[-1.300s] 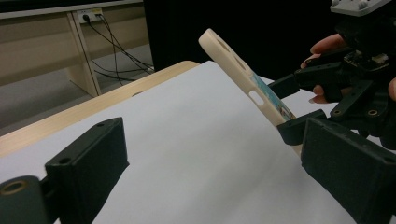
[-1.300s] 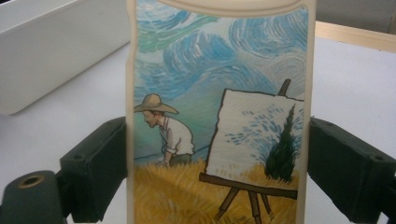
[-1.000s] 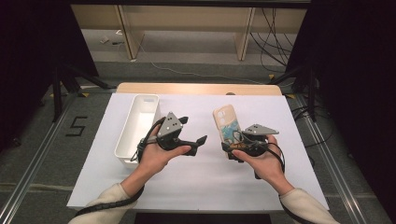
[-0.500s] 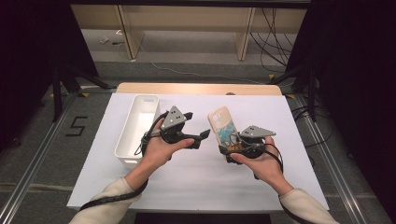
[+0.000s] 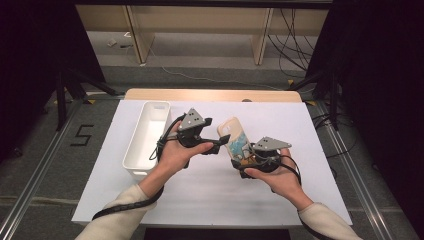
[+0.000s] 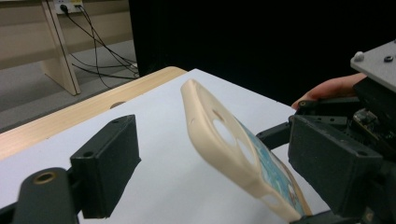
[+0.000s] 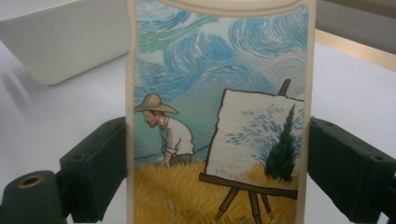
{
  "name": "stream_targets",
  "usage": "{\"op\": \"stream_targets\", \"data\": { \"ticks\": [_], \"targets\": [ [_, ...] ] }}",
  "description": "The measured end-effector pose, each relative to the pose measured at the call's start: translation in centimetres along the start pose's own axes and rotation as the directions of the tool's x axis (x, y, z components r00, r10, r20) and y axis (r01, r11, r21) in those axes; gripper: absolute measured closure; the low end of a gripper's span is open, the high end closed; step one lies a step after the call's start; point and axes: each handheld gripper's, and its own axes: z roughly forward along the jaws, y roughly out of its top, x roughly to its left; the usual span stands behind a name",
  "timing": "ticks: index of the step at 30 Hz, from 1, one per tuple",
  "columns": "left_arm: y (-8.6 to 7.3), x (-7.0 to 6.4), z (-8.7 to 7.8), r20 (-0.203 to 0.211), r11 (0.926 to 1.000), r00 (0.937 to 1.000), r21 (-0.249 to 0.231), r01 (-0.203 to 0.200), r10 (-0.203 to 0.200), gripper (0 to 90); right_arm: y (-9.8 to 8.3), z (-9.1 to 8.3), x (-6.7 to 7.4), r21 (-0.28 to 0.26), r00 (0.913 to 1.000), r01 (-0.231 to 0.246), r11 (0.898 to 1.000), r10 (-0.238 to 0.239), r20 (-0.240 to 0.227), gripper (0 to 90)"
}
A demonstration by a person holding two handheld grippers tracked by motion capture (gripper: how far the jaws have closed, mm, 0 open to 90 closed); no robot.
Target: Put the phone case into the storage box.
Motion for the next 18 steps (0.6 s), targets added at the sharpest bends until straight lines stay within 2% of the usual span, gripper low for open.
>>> {"op": "stream_targets", "data": {
  "ticks": [18],
  "targets": [
    [0.4, 0.0, 1.4, 0.005, 0.9993, 0.9996, 0.028, 0.026, -0.026, 20.9, -0.1, 0.2, 0.5, -0.004, 0.9995, 0.031, 1.000, -0.031, -0.010, 12.0]
  ]
}}
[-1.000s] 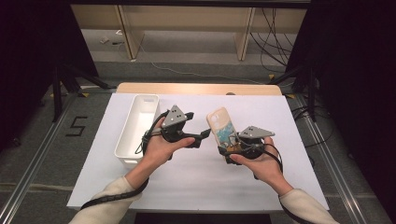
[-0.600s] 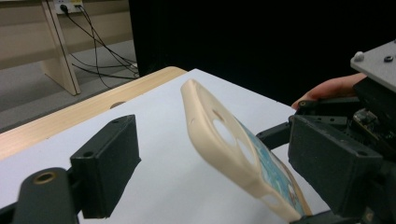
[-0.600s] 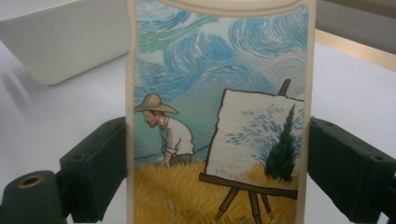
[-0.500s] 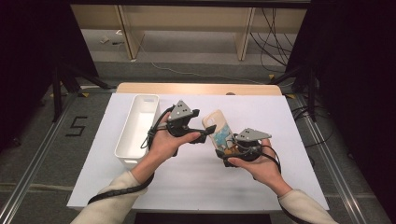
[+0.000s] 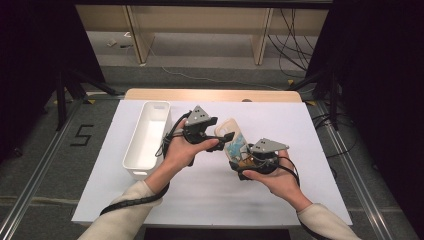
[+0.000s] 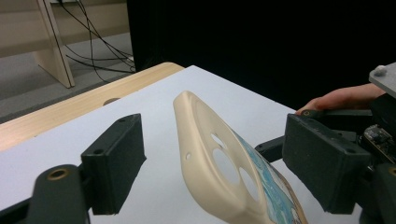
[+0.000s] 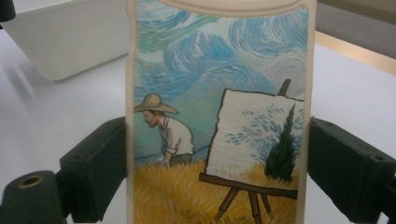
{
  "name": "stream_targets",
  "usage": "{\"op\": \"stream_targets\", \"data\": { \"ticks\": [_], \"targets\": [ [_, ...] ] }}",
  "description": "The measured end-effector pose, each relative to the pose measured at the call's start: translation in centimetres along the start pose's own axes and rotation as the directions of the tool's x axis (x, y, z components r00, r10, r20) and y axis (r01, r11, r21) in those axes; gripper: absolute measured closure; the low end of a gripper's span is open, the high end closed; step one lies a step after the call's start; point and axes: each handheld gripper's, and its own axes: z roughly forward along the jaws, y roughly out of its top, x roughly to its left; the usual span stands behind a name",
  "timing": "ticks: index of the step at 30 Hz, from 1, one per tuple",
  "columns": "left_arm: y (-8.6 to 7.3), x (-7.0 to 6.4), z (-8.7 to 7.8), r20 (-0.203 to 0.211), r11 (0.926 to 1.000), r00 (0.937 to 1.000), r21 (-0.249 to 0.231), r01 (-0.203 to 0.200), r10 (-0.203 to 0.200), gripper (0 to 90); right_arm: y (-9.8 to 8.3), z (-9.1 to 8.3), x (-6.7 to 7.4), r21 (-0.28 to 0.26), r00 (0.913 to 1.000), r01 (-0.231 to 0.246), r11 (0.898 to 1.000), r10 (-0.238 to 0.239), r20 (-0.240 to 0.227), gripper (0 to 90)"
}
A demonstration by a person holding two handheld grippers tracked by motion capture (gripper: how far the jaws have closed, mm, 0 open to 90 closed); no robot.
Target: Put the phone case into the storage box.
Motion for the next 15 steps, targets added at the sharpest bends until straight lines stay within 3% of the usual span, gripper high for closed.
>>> {"op": "stream_targets", "data": {
  "ticks": [15],
  "targets": [
    [-0.18, 0.19, 1.02, -0.010, 0.9993, 0.9993, 0.009, 0.035, -0.035, 30.2, 0.01, 0.08, 0.36, -0.001, 0.9997, 0.024, 1.000, -0.024, 0.003, 12.0]
  ]
}}
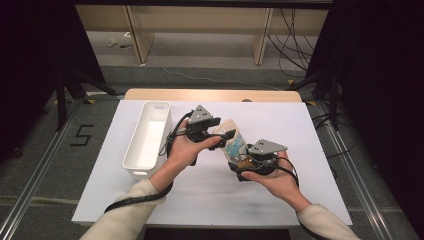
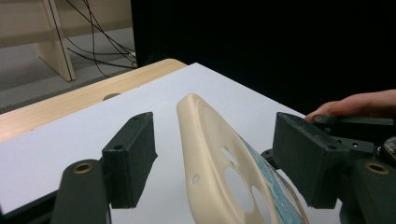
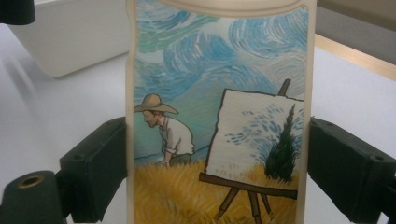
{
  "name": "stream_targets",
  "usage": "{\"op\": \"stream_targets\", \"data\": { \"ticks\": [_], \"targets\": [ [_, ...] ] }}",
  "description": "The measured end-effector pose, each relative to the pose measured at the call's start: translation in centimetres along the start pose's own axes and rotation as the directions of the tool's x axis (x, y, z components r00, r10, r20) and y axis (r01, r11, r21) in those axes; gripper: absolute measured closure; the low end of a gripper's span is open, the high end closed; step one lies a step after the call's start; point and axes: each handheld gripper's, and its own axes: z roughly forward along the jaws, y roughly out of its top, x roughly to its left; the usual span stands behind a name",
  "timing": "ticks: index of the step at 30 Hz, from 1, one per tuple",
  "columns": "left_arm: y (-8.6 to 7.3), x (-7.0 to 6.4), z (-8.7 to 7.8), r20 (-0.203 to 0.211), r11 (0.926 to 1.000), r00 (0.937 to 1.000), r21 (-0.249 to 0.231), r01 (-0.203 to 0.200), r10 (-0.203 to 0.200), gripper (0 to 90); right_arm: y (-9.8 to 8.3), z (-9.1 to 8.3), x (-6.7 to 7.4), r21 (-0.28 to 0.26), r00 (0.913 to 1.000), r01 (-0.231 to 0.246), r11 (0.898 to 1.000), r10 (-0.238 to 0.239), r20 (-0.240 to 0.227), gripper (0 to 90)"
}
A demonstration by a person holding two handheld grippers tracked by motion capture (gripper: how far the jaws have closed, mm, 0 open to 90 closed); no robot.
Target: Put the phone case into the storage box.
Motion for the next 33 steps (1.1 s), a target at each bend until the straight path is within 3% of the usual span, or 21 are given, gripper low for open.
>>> {"op": "stream_targets", "data": {
  "ticks": [33],
  "targets": [
    [-0.29, -0.02, 0.96, 0.014, 0.9978, 0.9981, 0.031, 0.059, -0.059, 51.3, 0.10, -0.03, 0.21, -0.012, 0.9993, 0.035, 0.999, -0.035, 0.009, 11.9]
  ]
}}
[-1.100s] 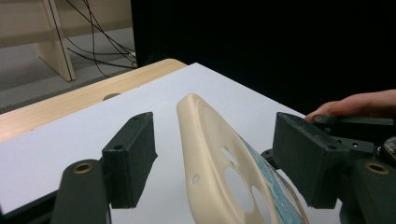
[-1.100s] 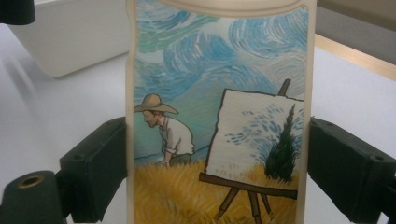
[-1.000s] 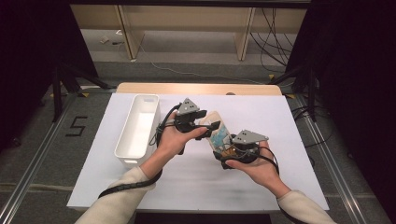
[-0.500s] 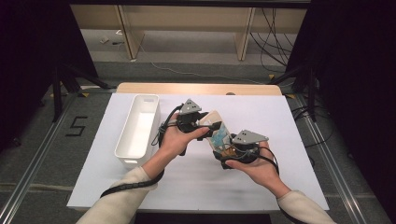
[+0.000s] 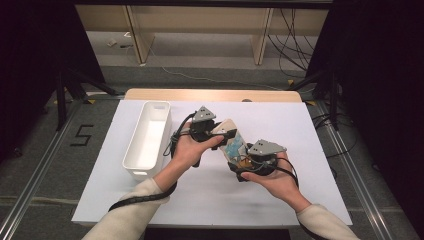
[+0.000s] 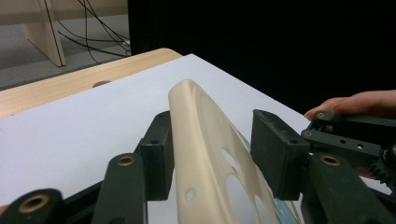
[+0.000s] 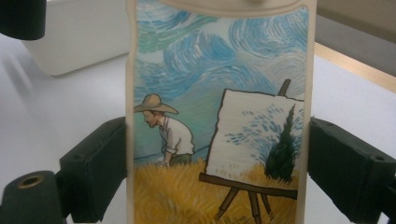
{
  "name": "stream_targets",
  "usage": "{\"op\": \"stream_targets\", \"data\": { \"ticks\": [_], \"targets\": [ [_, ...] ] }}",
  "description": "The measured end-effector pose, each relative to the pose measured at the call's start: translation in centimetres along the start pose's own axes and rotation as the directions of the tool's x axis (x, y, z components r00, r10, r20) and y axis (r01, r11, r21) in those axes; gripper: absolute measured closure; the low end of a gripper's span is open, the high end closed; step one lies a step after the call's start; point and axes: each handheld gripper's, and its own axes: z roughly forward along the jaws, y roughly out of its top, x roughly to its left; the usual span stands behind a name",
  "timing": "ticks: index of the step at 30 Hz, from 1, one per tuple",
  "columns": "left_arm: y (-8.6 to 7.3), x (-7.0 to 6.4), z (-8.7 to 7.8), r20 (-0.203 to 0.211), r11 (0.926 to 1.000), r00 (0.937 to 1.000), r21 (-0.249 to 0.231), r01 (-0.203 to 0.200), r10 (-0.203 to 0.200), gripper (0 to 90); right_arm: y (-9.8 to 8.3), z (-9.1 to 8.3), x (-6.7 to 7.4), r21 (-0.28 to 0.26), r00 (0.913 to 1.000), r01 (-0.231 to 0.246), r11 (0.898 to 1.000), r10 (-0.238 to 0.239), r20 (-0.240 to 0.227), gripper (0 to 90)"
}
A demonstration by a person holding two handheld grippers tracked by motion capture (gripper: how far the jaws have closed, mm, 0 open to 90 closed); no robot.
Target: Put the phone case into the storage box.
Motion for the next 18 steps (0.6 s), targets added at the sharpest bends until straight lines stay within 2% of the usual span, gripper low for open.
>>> {"op": "stream_targets", "data": {
  "ticks": [13, 18],
  "targets": [
    [0.04, 0.09, -0.05, 0.021, 0.9996, 0.9994, -0.010, 0.026, -0.026, 61.1, -0.05, 0.03, -0.01, -0.002, 1.0000, 0.010, 1.000, -0.010, 0.001, 11.9],
    [0.07, 0.10, -0.25, 0.055, 0.9977, 0.9964, -0.019, 0.065, -0.064, 68.5, -0.10, 0.08, 0.00, -0.003, 0.9999, 0.010, 1.000, -0.010, -0.005, 11.7]
  ]
}}
